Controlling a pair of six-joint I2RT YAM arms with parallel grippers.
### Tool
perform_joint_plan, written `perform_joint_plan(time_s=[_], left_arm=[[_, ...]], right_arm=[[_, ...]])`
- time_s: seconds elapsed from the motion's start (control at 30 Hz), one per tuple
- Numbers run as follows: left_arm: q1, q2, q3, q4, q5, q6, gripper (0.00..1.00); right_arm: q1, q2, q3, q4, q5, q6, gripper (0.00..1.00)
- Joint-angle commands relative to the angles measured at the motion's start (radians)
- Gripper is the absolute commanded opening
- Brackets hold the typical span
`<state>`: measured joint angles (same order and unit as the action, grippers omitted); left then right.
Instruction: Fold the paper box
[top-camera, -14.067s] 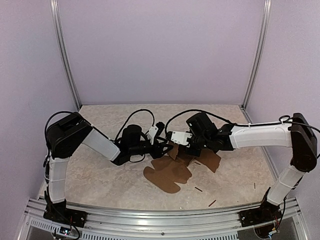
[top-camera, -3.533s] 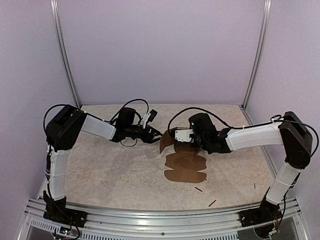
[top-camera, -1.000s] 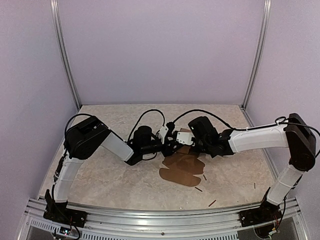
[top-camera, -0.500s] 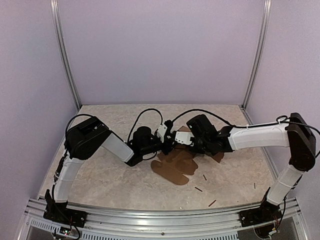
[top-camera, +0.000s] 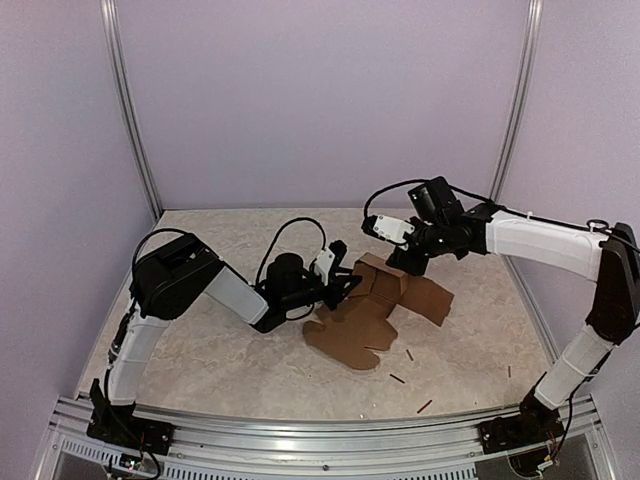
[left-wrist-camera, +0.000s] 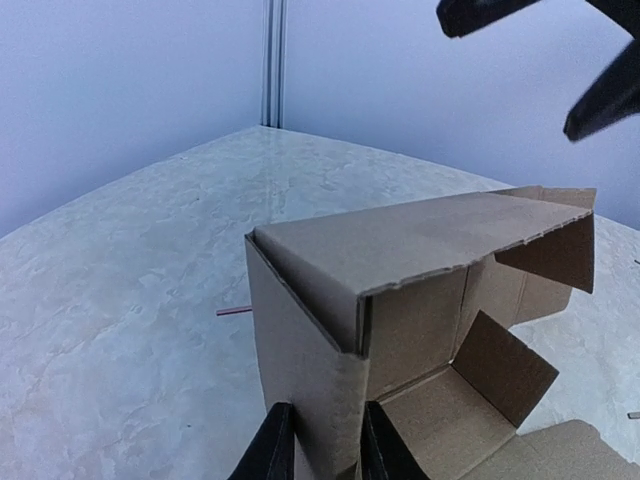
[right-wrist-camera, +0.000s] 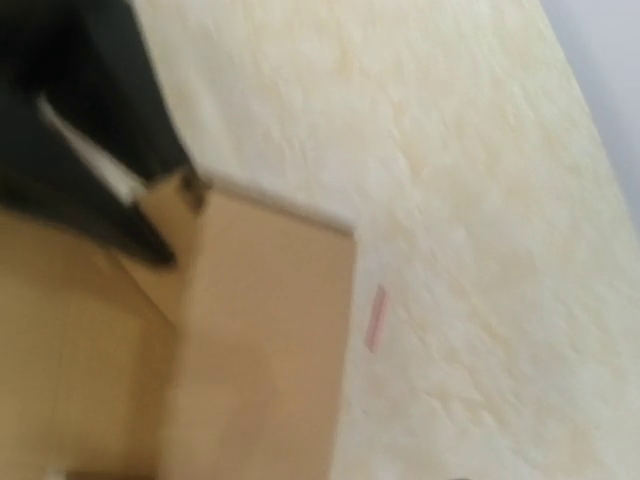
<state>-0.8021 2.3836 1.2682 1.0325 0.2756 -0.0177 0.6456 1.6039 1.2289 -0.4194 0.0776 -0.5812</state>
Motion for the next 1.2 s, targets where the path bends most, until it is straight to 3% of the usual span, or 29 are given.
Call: perform_joint_plan(time_s=[0.0, 0.23, 0.33, 0.5, 1.17], left_arm=[[-0.003, 0.031, 0.015, 0.001, 0.013, 0.009, 0.23], [-0.003, 0.036, 0.015, 0.007, 0.033, 0.015, 0.23], [-0.003, 0.038, 0.011, 0.014, 0.045, 0.015, 0.23], [-0.003, 0.043, 0.011, 0.014, 0.044, 0.041, 0.24], [-0.008, 0.093, 0.170, -0.194, 0.071, 0.064, 0.31]], right_arm=[[-0.101, 0.007, 0.127, -0.124, -0.365, 0.107, 0.53], [-0.214, 0.252, 0.345, -0.254, -0.603, 0.223, 0.59], [-0.253, 0.381, 0.437, -0.331, -0.756, 0.272, 0.69], [-0.289, 0.487, 0.498, -0.390, -0.856, 0.291, 0.70], [-0.295, 0.528, 0.442, -0.444, -1.009, 0.301, 0.66]])
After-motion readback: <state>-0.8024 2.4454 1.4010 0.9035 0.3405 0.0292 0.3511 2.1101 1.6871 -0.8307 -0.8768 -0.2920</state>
